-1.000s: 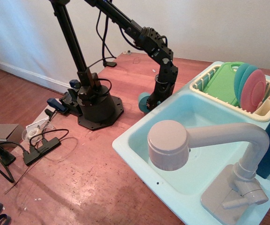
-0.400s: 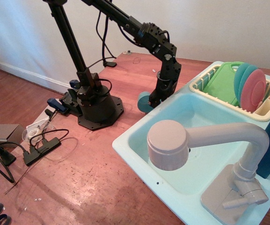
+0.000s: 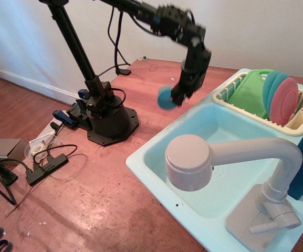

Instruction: Put cup from anywhere into sink

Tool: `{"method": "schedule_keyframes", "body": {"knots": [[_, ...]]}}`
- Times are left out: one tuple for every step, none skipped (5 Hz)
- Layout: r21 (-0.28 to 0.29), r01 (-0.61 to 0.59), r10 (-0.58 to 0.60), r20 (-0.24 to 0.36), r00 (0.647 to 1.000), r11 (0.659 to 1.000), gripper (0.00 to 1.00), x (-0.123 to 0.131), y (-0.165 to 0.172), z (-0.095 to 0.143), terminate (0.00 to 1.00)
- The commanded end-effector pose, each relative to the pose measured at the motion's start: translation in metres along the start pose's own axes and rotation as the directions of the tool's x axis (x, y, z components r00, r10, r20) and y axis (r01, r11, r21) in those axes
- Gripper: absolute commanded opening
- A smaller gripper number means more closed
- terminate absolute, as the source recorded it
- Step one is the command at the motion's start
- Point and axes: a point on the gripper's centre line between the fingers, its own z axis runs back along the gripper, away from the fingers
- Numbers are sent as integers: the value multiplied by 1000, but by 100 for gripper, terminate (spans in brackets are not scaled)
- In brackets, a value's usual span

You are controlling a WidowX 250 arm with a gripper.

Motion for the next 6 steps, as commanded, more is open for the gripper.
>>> {"method": "schedule_keyframes", "body": {"knots": [[140,-28,19,65,998,990,0,-18,34,81,0],[175,51,-74,127,989,983,0,14,29,125,0],[189,232,-261,149,954,954,0,74,-3,129,0],[157,344,-368,165,915,926,0,135,-32,124,0],[111,418,-431,136,892,902,0,159,-55,116,0],[70,389,-395,142,907,919,0,151,-66,103,0]]}}
